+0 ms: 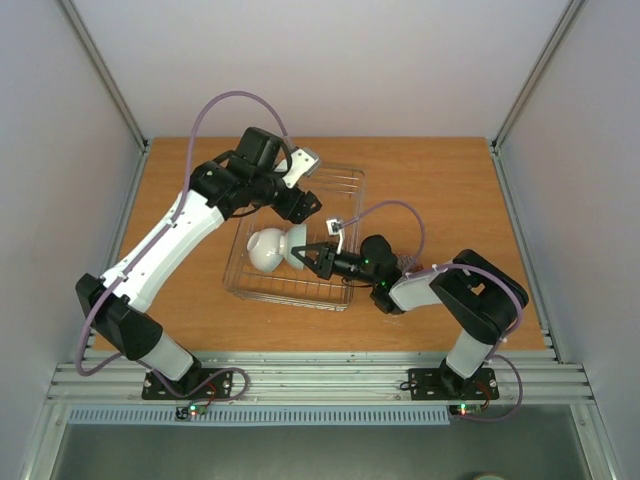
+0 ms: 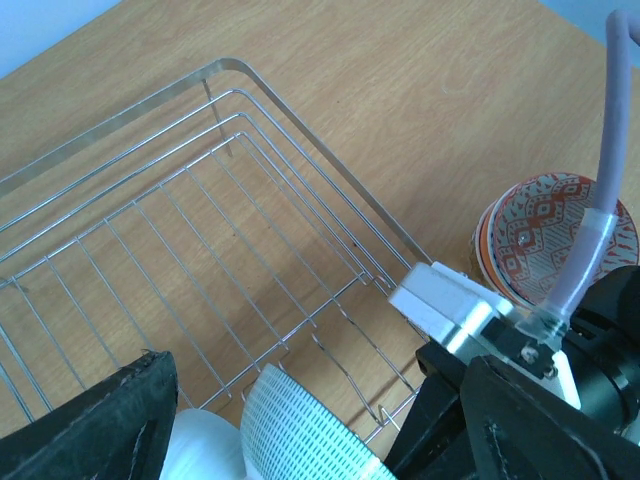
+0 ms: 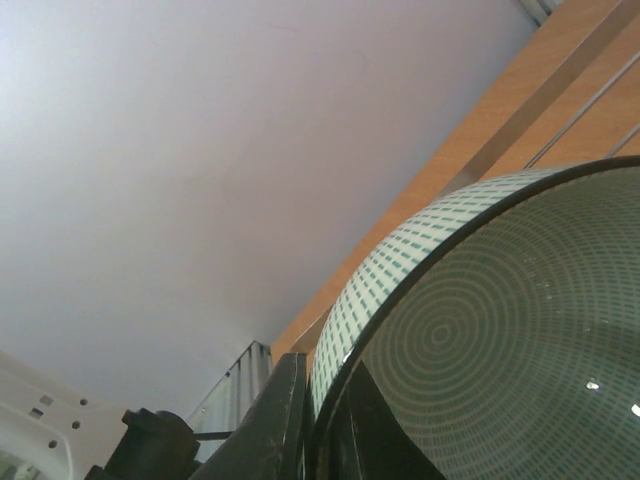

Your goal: Load the bowls into the dish rack

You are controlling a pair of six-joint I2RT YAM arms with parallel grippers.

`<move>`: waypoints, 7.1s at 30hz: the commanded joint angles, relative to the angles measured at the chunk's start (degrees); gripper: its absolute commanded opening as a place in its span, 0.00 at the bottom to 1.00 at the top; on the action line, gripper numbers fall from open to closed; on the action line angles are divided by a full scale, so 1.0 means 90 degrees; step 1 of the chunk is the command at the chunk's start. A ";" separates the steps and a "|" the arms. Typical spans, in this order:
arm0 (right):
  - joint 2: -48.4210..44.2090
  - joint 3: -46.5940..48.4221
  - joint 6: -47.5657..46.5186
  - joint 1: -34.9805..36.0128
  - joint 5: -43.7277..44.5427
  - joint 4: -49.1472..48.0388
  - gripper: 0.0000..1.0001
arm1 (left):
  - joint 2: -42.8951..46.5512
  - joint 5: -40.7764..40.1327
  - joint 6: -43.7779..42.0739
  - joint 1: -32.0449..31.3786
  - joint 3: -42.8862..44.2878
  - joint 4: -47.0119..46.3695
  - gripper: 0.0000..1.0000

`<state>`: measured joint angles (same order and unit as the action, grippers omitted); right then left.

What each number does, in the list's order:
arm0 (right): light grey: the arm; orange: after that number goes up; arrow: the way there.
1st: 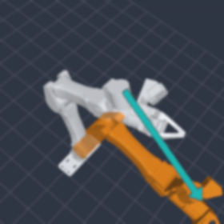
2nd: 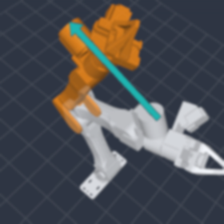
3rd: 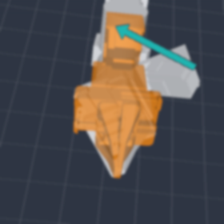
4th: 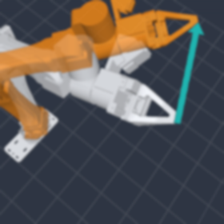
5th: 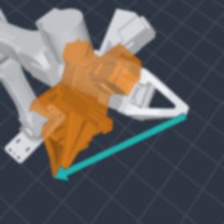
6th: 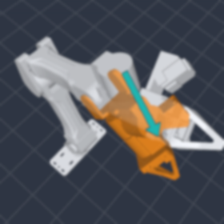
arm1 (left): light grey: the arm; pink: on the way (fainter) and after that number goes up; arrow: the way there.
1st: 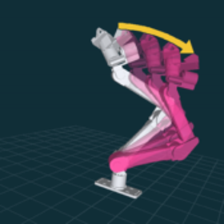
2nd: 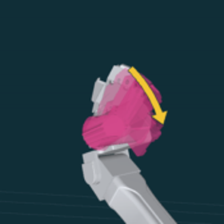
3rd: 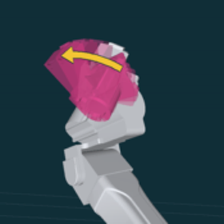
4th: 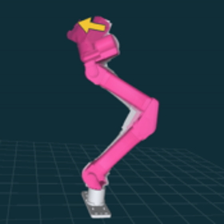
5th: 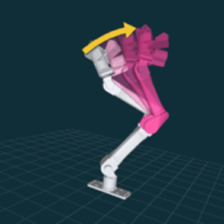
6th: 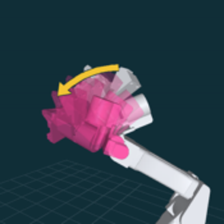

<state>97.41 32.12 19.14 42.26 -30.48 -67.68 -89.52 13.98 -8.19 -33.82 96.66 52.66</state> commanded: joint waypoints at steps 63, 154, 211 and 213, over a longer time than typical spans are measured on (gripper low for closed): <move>-0.2451 0.2791 -0.3164 0.0490 0.1561 1.1151 0.37 | 0.0249 0.0153 -0.0079 0.0029 -0.0149 -0.0363 0.78; -0.1924 0.2201 -0.2163 -0.0253 -0.1448 0.5706 0.01 | 0.1031 0.0215 0.0204 0.0353 -0.0890 -0.0827 0.85; -0.1488 -0.0593 0.2483 -0.1649 -0.0334 -0.1141 0.01 | 0.0793 0.1526 0.0811 0.0760 -0.1441 -0.1386 0.90; -0.1579 -0.0590 0.2502 -0.1649 -0.0304 -0.1107 0.01 | 0.0742 0.1552 0.0936 0.0760 -0.1420 -0.1386 0.90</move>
<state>85.65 25.19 40.97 27.05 -34.48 -73.03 -81.78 26.63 -1.45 -27.29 84.40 43.07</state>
